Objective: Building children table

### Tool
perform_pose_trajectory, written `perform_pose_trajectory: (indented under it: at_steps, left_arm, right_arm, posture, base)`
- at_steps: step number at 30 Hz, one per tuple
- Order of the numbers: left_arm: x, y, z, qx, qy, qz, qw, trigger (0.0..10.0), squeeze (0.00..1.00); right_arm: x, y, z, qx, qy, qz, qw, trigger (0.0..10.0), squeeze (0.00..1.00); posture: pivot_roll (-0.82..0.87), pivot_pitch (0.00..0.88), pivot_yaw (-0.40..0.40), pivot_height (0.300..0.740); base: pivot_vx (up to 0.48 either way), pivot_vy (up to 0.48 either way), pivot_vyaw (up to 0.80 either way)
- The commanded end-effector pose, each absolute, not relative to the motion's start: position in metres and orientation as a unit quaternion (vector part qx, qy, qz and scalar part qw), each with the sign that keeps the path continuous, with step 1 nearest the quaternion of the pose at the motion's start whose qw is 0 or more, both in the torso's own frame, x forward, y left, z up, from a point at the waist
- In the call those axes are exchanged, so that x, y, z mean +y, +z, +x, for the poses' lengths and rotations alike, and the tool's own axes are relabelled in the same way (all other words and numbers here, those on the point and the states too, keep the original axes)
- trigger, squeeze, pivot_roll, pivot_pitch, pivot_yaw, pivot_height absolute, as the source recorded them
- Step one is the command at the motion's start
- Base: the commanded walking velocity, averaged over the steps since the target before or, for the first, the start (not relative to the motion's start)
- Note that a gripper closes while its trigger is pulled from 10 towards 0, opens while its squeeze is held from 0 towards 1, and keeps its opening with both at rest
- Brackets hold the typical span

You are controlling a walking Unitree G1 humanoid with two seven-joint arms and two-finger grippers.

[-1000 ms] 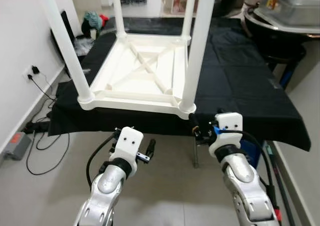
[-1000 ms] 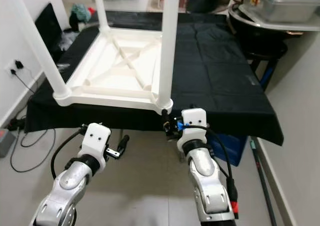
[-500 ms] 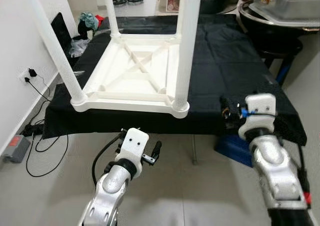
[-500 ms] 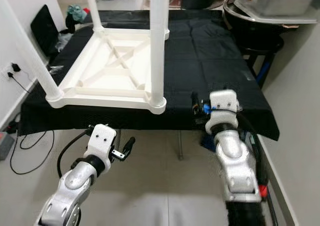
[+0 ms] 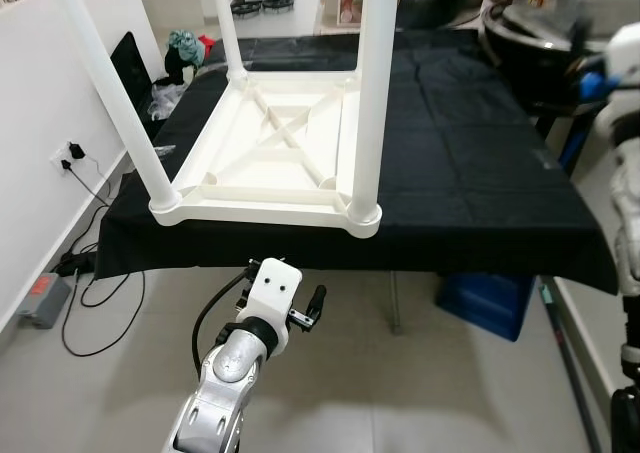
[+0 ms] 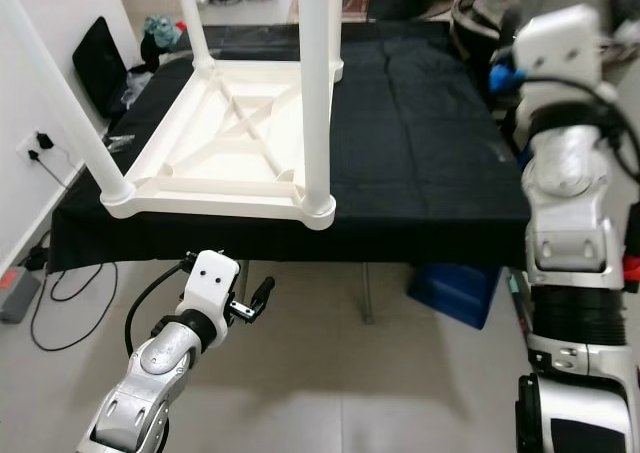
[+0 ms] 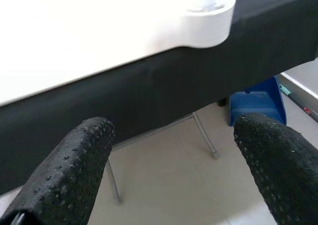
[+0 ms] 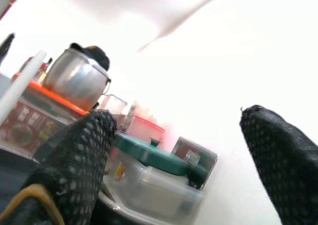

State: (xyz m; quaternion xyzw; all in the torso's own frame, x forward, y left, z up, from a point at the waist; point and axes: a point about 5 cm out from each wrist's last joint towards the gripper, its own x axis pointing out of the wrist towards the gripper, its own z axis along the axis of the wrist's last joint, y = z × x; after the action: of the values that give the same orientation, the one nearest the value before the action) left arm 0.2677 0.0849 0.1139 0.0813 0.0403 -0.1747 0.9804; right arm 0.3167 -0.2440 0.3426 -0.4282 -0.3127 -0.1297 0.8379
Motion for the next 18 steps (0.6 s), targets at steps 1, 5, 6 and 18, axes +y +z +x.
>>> perform_pose_trajectory:
  at_steps: [1,5,6,18]
  left_arm:
    - [0.085,0.109,0.268,0.047,-0.176,0.074,0.980,10.0,0.00]
    - [0.084,0.106,0.275,0.049,-0.176,0.076,0.980,10.0,0.00]
    - [0.084,0.105,0.275,0.049,-0.177,0.076,0.980,10.0,0.00]
    - [0.081,0.103,0.280,0.052,-0.182,0.081,0.979,10.0,0.00]
  right_arm:
    - [-0.222,0.339,0.320,-0.324,-0.079,-0.478,0.812,10.0,0.00]
    - [-0.194,0.286,0.334,-0.224,0.046,-0.710,0.666,10.0,0.00]
    - [-0.196,0.278,0.337,-0.198,0.058,-0.725,0.657,10.0,0.00]
    - [-0.202,0.272,0.357,-0.090,0.094,-0.856,0.500,10.0,0.00]
  posture:
    - [0.05,0.005,0.009,0.740]
    - [0.04,0.000,0.018,0.740]
    - [0.03,0.000,0.019,0.740]
    - [0.02,0.000,0.024,0.740]
  base:
    - [0.000,0.000,0.00]
    - [0.000,0.000,0.00]
    - [0.000,0.000,0.00]
    - [0.000,0.000,0.00]
